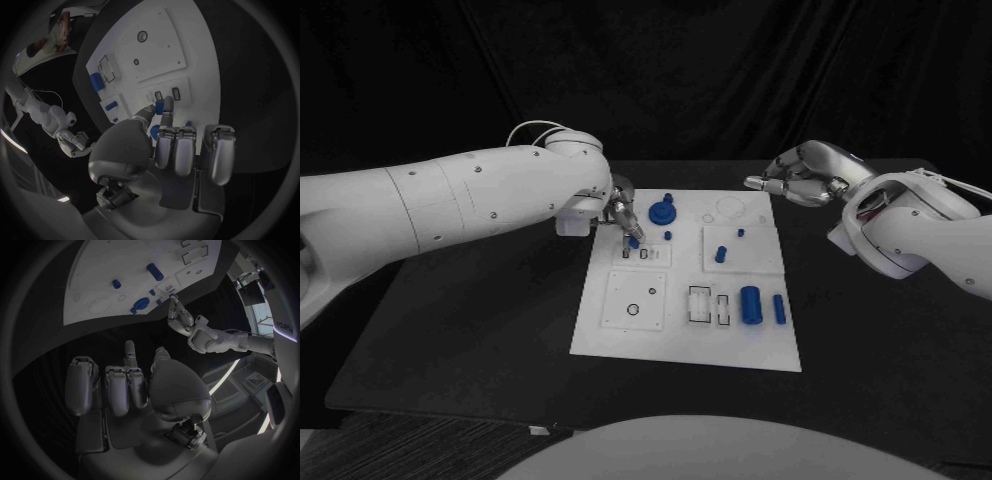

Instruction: Assemble the parts on the task board

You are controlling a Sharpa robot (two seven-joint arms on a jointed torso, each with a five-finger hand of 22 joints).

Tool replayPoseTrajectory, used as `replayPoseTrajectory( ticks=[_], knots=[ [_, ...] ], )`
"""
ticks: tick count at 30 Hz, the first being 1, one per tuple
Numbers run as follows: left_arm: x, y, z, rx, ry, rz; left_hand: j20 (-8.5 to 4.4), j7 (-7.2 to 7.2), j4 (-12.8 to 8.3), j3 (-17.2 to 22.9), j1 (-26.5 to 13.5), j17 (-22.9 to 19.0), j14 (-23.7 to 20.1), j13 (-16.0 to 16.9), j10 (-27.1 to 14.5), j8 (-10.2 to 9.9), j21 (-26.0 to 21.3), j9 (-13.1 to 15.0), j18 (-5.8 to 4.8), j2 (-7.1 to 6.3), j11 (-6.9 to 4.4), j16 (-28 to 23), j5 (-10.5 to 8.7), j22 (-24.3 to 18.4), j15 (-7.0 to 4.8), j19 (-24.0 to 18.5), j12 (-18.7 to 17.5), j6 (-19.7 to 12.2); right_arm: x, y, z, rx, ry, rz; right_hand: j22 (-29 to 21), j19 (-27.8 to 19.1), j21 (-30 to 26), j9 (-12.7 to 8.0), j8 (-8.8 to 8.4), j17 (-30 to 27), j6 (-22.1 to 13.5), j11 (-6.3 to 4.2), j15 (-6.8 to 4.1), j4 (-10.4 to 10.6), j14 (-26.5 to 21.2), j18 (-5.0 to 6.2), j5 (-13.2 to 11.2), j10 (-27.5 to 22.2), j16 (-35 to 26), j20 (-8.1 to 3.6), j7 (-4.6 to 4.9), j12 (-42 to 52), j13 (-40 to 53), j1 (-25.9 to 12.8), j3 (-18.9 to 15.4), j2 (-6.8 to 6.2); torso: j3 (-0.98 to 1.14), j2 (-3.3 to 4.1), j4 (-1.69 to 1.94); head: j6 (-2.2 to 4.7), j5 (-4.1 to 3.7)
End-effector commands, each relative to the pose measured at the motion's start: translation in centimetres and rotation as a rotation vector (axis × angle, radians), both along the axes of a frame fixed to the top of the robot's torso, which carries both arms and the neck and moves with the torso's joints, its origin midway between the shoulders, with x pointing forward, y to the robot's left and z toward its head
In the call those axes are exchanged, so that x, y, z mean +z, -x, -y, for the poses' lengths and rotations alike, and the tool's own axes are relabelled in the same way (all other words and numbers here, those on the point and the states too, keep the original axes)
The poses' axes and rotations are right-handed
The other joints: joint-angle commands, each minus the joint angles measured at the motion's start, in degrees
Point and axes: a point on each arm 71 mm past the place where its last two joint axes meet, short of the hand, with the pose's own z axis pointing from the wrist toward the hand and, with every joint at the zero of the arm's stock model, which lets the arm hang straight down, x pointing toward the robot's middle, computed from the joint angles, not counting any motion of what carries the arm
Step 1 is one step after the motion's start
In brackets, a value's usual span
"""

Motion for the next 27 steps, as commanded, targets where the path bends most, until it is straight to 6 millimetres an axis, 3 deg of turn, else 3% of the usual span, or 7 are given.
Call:
replayPoseTrajectory(
  ticks=[1,17,27],
  knots=[
    [0.1,-0.1,0.1,0.008,0.001,0.004,-0.09,-0.45,-0.8,5.3,-0.7,15.4,6.5,14.5,7.0,-0.8,-0.1,1.7,0.3,-0.25,-1.21,0.6,2.3,14.5,-1.01,5.3,0.1,1.5,-0.2,0.0,0.1,-0.014,-0.005,-0.022,11.9,0.3,-0.6,0.3,0.27,10.1,0.5,0.27,0.23,0.1,4.5,0.66,1.4,5.9,-0.7,0.2,0.02,1.0,15.1,0.9,-2.0,0.5,0.01,0.04,0.11,-0.01,-0.11],
    [-0.8,-0.1,0.5,0.009,-0.002,-0.009,-0.15,-0.49,-0.6,6.2,-1.5,15.4,6.5,14.5,7.0,-0.8,-0.2,1.9,0.34,-0.2,-1.27,0.6,2.46,14.4,-1.08,5.2,0.1,1.7,-0.3,0.0,0.0,-0.016,-0.013,-0.031,11.9,0.2,-0.7,0.3,0.22,9.9,0.4,0.28,0.23,0.1,4.5,0.69,1.5,5.9,-0.8,0.21,0.03,1.0,15.1,1.1,-2.0,0.55,0.0,0.06,-0.08,-0.01,0.01],
    [-1.0,0.1,0.8,0.0,-0.003,-0.018,-0.17,-0.48,-0.4,6.6,-1.9,15.4,6.5,14.5,7.0,-0.8,-0.3,2.0,0.37,-0.27,-1.28,0.6,2.49,14.3,-1.1,5.1,0.1,1.7,-0.3,0.0,-0.2,-0.012,-0.012,-0.033,11.8,0.2,-0.8,0.3,0.19,9.9,0.4,0.29,0.23,0.1,4.5,0.71,1.5,5.9,-0.8,0.21,0.04,1.0,15.1,1.2,-2.0,0.59,-0.01,0.04,-0.01,-0.01,0.22]
  ],
)
